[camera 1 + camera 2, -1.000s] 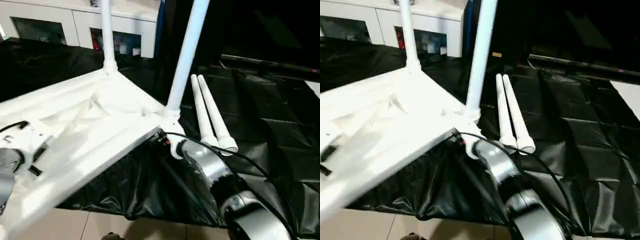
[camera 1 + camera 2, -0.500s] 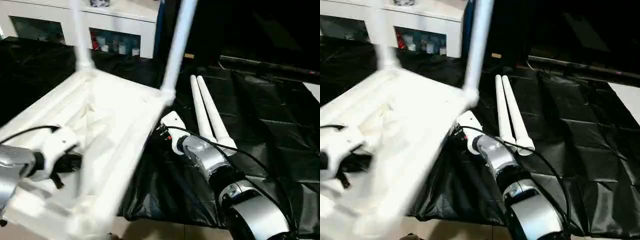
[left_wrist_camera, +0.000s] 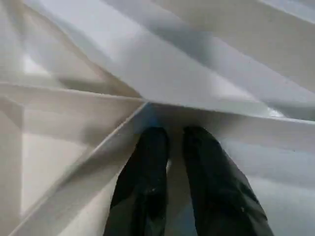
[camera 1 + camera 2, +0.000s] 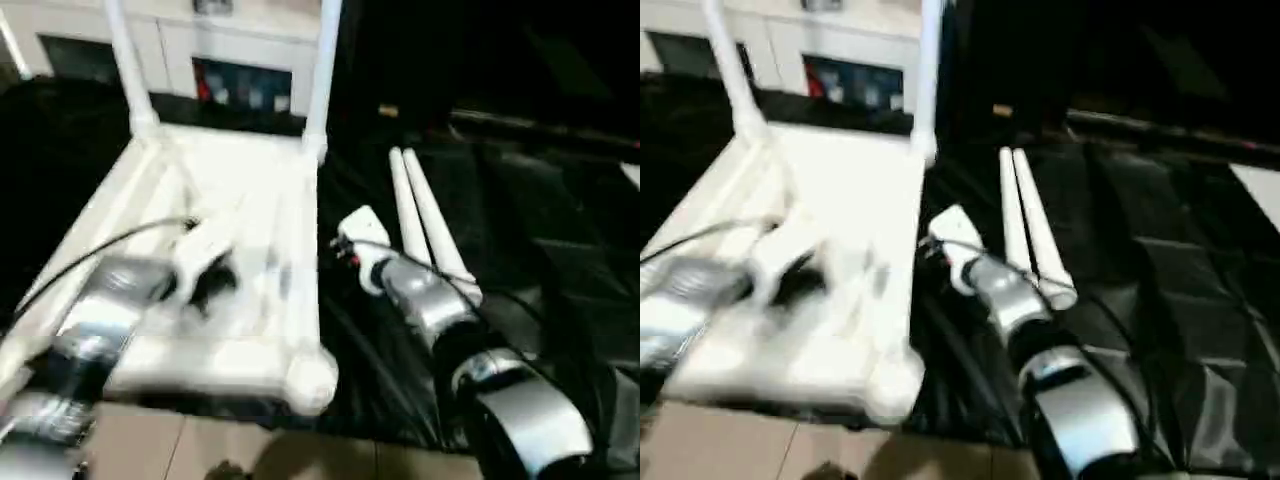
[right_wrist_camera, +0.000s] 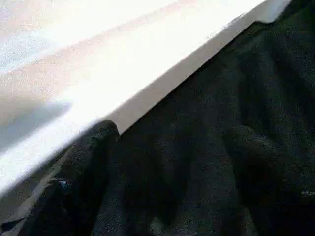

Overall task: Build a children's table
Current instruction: Rotate table base, then pick table leg

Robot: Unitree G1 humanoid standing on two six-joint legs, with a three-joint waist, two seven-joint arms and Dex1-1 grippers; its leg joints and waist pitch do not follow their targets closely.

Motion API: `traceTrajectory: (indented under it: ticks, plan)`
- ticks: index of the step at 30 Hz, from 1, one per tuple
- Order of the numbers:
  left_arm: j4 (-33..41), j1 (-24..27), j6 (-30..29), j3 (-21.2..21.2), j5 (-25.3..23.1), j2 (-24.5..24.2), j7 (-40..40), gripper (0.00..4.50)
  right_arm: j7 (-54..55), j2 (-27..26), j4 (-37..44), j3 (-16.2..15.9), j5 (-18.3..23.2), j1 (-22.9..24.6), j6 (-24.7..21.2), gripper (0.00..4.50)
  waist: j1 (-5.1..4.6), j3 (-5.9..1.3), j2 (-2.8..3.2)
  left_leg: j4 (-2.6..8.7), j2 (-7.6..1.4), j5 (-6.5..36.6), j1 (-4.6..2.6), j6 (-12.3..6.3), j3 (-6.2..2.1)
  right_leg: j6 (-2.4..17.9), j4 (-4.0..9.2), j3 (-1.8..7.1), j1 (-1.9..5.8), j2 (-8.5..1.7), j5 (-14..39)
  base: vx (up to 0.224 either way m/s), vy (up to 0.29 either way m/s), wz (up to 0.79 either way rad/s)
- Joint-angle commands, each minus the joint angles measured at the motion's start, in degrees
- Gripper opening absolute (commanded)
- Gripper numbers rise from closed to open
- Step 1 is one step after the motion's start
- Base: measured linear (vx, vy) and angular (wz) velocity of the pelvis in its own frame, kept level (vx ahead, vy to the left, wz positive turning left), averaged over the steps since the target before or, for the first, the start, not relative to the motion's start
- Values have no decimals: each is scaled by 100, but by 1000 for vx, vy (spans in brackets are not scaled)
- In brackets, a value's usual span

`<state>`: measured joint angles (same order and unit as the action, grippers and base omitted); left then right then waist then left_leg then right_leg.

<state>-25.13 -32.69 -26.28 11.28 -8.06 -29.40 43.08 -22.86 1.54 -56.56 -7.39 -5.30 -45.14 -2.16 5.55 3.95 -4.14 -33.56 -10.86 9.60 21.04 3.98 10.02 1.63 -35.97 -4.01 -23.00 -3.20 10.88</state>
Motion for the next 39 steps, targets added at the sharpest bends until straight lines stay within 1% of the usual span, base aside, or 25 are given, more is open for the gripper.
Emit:
traceTrajectory:
  ticks: [1,3,4,5,6,7,9,10,13,14,15,16,19,20,21,23,24,25,26,27,28,31,32,35,39]
  plan:
    - [-470,-333,455,43,-221,108,-583,85,-93,146,419,94,95,-89,-25,386,5,-419,175,448,-245,1798,-109,361,-149,725,507,346,242,-531,1744,0,0,0]
    - [-903,-521,755,-72,-251,256,-1019,85,-178,279,718,140,148,-42,-85,386,2,-407,162,431,-228,1634,-93,271,-126,776,494,346,244,-505,1459,0,0,0]
    - [-991,-559,808,-122,-231,301,-1119,85,-201,315,782,147,154,-33,-90,386,19,-438,223,425,-255,1524,-99,293,-144,832,445,346,260,-536,1271,0,0,0]
    - [-1198,-640,952,-198,-214,379,-1296,85,-248,386,903,157,169,-15,-101,386,12,-428,219,421,-244,1525,-102,267,-129,835,471,341,246,-518,1223,0,0,0]
    - [-1217,-646,980,-202,-215,384,-1311,85,-255,396,920,159,172,-12,-106,386,14,-450,185,405,-247,1414,-97,264,-129,894,434,338,277,-528,1029,0,0,0]
    - [-1484,-718,1334,-220,-270,423,-1555,85,-386,550,1251,211,240,76,-206,386,7,-451,180,400,-242,1280,-70,232,-126,964,412,335,285,-522,821,0,0,0]
    - [-1442,-682,1433,-238,-263,412,-1575,85,-455,625,1420,242,279,131,-271,386,19,-470,177,384,-249,1106,-76,173,-121,1018,376,333,308,-514,436,0,0,0]
    - [-1416,-662,1538,-263,-239,411,-1590,85,-523,697,1576,275,310,184,-338,386,25,-479,215,376,-251,974,-76,150,-121,1087,345,326,311,-515,193,0,0,0]
    - [-1105,-525,1663,-346,-81,381,-1415,85,-712,874,2044,361,451,369,-588,386,38,-480,185,363,-253,872,-83,72,-102,1185,328,321,325,-513,-106,0,0,0]
    - [-970,-466,1695,-364,-21,369,-1327,85,-771,922,2178,381,496,427,-679,386,38,-468,184,370,-255,900,-88,69,-104,1201,334,319,328,-512,-61,0,0,0]
    - [-292,-154,1650,-482,314,332,-881,85,-992,1097,2709,463,702,680,-1110,386,54,-459,198,373,-270,976,-91,79,-102,1222,348,327,332,-539,34,0,0,0]
    - [-292,-154,1650,-482,314,332,-881,86,-992,1097,2709,463,702,680,-1110,402,75,-452,189,383,-300,1030,-93,85,-103,1238,356,330,335,-556,117,0,0,0]
    - [657,281,1348,-598,722,285,-542,86,-976,1232,3252,512,745,988,-1432,429,81,-419,215,397,-286,1322,-115,183,-92,1178,403,333,298,-531,591,0,0,0]
    - [1056,450,1205,-681,977,295,-447,86,-934,1251,3437,581,808,1089,-1637,440,80,-415,200,400,-278,1362,-115,186,-88,1158,417,331,292,-523,701,0,0,0]
    - [1708,707,998,-854,1388,335,-371,86,-800,1260,3727,714,901,1233,-2004,447,94,-399,257,401,-272,1522,-129,230,-94,1130,443,341,277,-537,989,0,0,0]
    - [2094,842,784,-960,1629,371,-349,86,-687,1261,3856,786,913,1282,-2208,447,78,-371,248,422,-288,1694,-130,285,-101,1105,468,340,261,-515,1243,0,0,0]
    - [2372,950,619,-1014,1763,388,-328,86,-580,1260,3889,823,893,1276,-2325,447,77,-372,317,409,-256,1811,-148,310,-102,1056,480,334,250,-505,1490,0,0,0]
    - [2542,1018,523,-1044,1834,396,-313,86,-516,1261,3908,841,883,1271,-2395,447,57,-360,266,408,-247,1851,-142,297,-96,983,522,329,246,-498,1703,0,0,0]
    - [2691,1089,470,-1027,1836,410,-333,86,-416,1244,3834,860,854,1213,-2458,447,61,-356,264,401,-237,1842,-149,294,-92,937,530,332,239,-494,1809,0,0,0]
    - [2782,1130,445,-996,1808,427,-359,86,-343,1237,3749,875,833,1152,-2500,447,63,-348,301,396,-233,1792,-139,275,-100,882,548,337,233,-507,1948,0,0,0]
    - [2920,1193,372,-949,1751,496,-425,86,-179,1234,3590,883,761,1032,-2609,447,47,-342,246,397,-225,1758,-130,251,-86,794,575,332,227,-480,2048,0,0,0]
    - [2975,1212,344,-904,1702,571,-489,86,79,1219,3288,899,646,835,-2677,447,34,-348,265,387,-216,1668,-129,268,-87,685,578,328,211,-476,2165,0,0,0]
    - [2986,1212,359,-877,1656,613,-547,86,234,1217,3072,907,570,703,-2668,447,17,-352,246,385,-212,1653,-121,275,-91,681,562,324,214,-471,2156,0,0,0]
    - [3122,1229,284,-786,1577,659,-760,86,499,1189,2543,861,439,318,-2594,447,-14,-361,266,381,-211,1613,-111,314,-99,684,540,318,218,-471,2027,0,0,0]
    - [3347,1257,56,-733,1636,622,-812,86,677,1115,2200,877,436,80,-2574,447,-45,-404,247,350,-206,1195,-63,243,-77,839,443,327,269,-458,1201,0,0,0]
